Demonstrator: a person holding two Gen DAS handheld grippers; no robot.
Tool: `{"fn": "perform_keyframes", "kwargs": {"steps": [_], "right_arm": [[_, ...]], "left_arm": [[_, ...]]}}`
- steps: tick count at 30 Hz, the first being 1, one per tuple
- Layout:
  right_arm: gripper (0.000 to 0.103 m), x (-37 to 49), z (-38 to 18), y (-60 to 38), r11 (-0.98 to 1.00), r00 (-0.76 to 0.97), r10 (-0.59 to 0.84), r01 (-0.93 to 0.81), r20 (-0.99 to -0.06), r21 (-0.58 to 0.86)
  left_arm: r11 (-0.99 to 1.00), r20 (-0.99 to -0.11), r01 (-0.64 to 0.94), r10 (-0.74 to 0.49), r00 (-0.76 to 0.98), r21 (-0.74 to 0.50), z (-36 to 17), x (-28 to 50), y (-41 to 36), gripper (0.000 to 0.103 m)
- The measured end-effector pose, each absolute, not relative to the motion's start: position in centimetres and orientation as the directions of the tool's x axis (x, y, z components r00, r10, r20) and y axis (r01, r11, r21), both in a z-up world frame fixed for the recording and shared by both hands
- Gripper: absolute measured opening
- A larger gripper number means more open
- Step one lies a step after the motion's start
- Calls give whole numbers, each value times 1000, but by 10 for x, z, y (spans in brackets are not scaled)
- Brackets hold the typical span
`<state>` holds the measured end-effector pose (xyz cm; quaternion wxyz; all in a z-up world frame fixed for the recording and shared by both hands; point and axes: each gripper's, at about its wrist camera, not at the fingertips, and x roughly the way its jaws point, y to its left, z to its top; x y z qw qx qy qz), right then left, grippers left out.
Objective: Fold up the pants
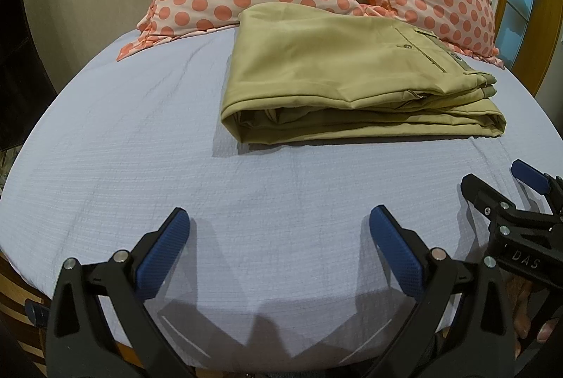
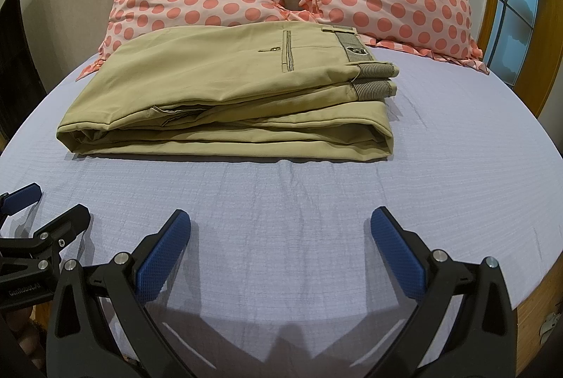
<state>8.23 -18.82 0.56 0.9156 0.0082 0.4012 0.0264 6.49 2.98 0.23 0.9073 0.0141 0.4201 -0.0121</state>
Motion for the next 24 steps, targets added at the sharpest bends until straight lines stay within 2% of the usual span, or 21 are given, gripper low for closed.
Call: {"fn": "perform_keyframes", "kwargs": {"steps": [24], "right_arm": [[102, 82, 6, -188, 998, 677, 56, -44, -734, 36]], "left_arm": [[999, -790, 34, -8, 613, 16, 2, 66, 31, 101]]}}
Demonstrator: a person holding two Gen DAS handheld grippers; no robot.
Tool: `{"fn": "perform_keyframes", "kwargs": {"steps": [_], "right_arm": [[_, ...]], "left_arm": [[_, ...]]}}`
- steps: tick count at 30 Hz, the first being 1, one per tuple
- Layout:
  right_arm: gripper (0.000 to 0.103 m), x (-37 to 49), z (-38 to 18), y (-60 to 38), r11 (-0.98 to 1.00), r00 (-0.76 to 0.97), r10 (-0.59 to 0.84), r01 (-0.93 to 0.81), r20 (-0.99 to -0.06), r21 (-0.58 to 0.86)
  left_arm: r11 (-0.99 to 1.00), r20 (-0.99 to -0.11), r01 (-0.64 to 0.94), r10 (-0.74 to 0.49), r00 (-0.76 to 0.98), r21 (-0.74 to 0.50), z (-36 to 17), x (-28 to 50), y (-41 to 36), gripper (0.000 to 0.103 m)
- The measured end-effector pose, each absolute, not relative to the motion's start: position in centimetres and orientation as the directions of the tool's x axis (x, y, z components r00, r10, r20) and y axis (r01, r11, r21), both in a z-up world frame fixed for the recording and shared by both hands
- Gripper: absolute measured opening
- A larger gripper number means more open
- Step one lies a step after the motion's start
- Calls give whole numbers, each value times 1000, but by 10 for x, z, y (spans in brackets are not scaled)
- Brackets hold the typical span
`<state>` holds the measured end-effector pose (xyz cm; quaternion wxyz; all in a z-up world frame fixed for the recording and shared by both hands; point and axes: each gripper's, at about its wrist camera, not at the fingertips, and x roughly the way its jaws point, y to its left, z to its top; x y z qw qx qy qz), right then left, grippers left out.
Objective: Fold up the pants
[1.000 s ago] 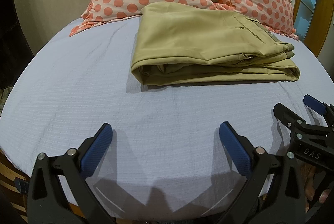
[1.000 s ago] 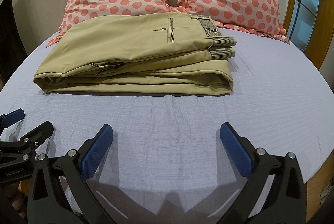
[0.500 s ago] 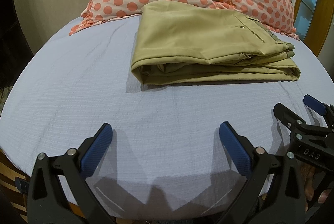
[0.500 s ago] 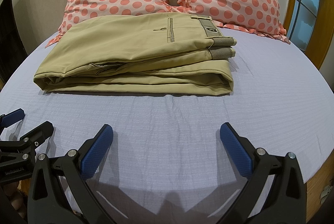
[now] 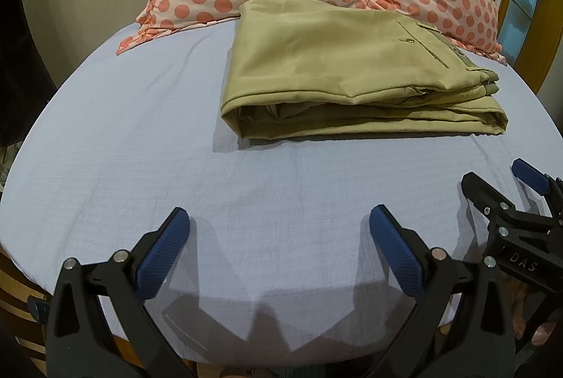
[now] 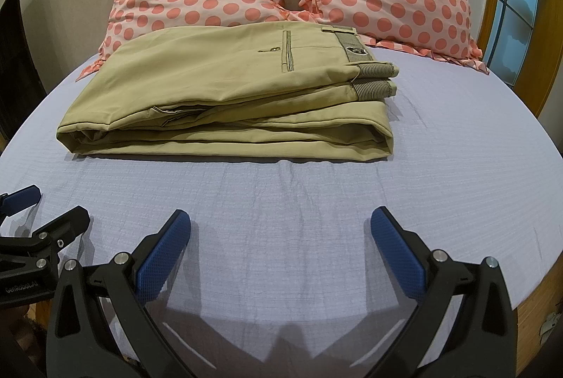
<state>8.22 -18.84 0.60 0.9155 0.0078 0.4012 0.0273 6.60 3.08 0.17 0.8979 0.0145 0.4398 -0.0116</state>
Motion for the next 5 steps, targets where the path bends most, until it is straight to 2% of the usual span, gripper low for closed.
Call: {"fn": "perform_keyframes", "kwargs": {"steps": [5], "right_arm": [[102, 82, 6, -189, 998, 676, 57, -44, -735, 36]], "left_arm": [[999, -786, 37, -9, 618, 17, 3, 66, 31, 101]]}}
